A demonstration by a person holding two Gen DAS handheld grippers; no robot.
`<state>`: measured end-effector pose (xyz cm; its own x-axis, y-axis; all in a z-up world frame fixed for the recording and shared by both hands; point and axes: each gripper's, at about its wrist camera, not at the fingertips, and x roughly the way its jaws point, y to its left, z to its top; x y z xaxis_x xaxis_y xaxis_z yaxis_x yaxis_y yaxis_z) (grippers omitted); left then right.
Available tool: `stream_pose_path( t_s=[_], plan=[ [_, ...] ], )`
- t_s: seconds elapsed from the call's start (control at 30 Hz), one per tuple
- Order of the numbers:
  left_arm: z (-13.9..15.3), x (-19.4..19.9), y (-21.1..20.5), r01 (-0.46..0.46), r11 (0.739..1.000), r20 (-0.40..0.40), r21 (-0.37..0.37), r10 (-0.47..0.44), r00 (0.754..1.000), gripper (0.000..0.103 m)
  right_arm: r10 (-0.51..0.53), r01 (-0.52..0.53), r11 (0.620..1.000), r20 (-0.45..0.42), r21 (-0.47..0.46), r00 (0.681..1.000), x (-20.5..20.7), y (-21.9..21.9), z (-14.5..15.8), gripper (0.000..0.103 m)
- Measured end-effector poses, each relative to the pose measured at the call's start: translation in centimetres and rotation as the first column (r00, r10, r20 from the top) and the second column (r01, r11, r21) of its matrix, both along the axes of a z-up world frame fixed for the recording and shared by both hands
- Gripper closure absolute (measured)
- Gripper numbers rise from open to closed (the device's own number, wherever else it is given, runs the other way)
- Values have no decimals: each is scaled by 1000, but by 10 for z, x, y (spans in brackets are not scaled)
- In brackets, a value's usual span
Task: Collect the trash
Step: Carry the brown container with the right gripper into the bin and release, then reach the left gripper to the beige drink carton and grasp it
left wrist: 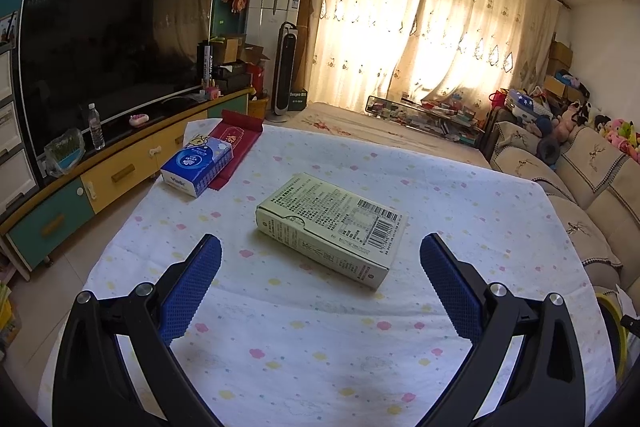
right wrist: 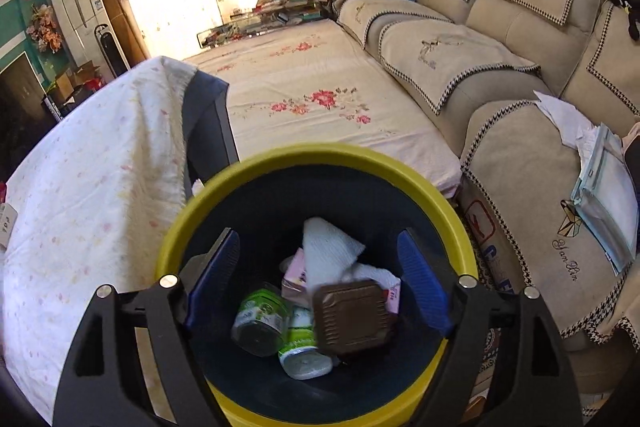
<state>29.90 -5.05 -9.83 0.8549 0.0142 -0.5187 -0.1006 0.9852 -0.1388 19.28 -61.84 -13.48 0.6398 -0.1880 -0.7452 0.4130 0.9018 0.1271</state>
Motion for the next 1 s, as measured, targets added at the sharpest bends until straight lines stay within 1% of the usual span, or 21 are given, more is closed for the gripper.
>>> stream_pose_path(
  t_s=[0.07,0.17,0.23,0.33,0.4,0.43,0.5,0.57,0.63,0.67,0.7,0.73,0.8,0.9,1.0],
  plan=[
    [0,0,-1,4,1000,1,0,-4,1000,5,19,-20,1000,42,17,999,4,14,14,25],
    [0,0,-2,7,1000,-3,1,-7,1000,5,82,-88,995,151,38,985,15,47,43,20],
    [0,0,-4,20,1000,-8,0,-20,1000,5,139,-152,987,228,40,964,32,78,62,16],
    [-2,2,-7,41,999,-18,-2,-41,999,5,229,-257,964,289,62,929,60,121,80,16],
    [-4,5,-10,67,998,-37,-9,-67,997,5,292,-330,942,327,66,899,84,154,88,16],
    [-5,7,-11,73,997,-54,-7,-73,996,5,320,-355,933,330,51,888,94,169,91,16],
    [-7,11,-14,95,995,-88,-1,-95,992,5,378,-402,915,308,17,873,106,193,92,16],
    [-8,17,-18,129,991,-117,42,-123,985,5,419,-427,903,305,-45,855,102,207,89,16],
    [-8,25,-21,160,981,-140,112,-144,980,5,428,-414,904,280,-112,859,98,213,83,16],
    [-9,31,-21,166,975,-154,147,-144,978,5,425,-410,905,264,-111,866,98,211,79,16],
    [-10,36,-19,170,972,-167,164,-142,976,5,420,-414,907,253,-77,872,100,208,75,16],
    [-11,43,-16,174,971,-183,164,-143,973,5,414,-421,907,249,-29,876,102,203,71,16],
    [-12,55,-6,180,977,-212,115,-153,965,5,404,-423,906,246,28,881,102,201,66,16],
    [-21,73,5,215,977,-277,11,-204,939,5,407,-421,907,239,7,881,101,204,67,16],
    [-32,90,9,245,969,-321,-45,-246,915,5,414,-426,905,237,-3,879,100,205,69,16]
  ],
)
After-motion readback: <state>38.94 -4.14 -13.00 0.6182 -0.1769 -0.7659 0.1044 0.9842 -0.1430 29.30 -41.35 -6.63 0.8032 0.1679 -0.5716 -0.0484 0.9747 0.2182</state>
